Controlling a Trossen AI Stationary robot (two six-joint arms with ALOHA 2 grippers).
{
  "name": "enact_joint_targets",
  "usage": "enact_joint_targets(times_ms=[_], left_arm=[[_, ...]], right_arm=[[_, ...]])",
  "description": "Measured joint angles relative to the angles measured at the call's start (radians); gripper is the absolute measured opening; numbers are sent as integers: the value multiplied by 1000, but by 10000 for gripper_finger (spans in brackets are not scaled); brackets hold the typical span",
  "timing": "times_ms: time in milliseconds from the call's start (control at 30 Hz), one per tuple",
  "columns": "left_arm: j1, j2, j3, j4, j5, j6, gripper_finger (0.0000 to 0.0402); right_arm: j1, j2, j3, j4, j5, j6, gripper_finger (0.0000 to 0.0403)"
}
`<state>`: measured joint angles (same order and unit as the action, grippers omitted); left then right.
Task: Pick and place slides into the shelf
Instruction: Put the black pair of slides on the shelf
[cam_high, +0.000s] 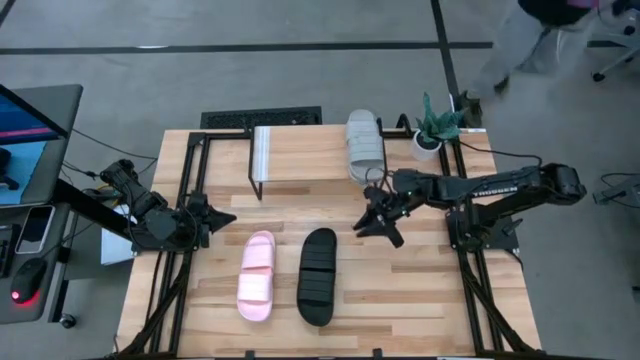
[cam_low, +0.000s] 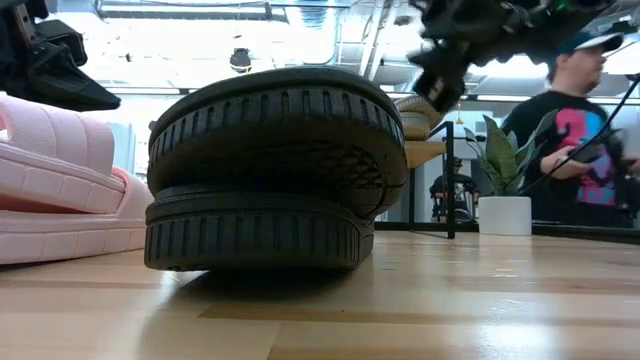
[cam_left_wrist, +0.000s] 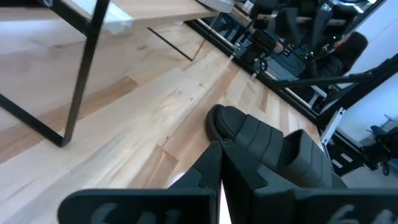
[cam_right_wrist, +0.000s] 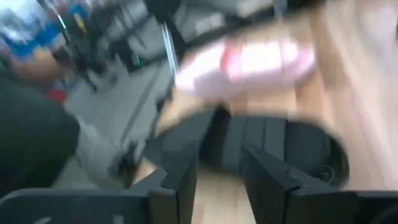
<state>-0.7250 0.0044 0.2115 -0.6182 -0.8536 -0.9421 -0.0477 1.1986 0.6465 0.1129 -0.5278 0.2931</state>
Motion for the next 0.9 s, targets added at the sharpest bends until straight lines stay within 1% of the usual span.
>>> enact_joint_targets(times_ms=[100, 200, 267, 400, 500, 600, 667, 767, 900], left_arm=[[0, 0, 0, 0, 10, 0, 0], [0, 0, 0, 0, 11, 0, 0], [0, 0, 0, -1, 10, 0, 0], [0, 0, 0, -1, 10, 1, 0], [0, 0, 0, -2, 11, 4, 0], [0, 0, 0, -5, 12, 7, 0], [0, 0, 0, -5, 12, 8, 0], [0, 0, 0, -5, 13, 7, 0], [0, 0, 0, -5, 22, 7, 0]], right_arm=[[42, 0, -22, -77, 11, -8, 124], [84, 8, -35, -75, 67, 17, 128], [102, 13, -35, -46, 117, 21, 128], [136, 13, -34, 85, 165, 23, 124], [161, 13, -34, 162, 166, 67, 119], [192, 16, -34, 173, 166, 115, 115], [200, 41, -33, 179, 165, 154, 115], [196, 107, -34, 173, 170, 273, 123], [207, 234, -16, 181, 163, 368, 159]])
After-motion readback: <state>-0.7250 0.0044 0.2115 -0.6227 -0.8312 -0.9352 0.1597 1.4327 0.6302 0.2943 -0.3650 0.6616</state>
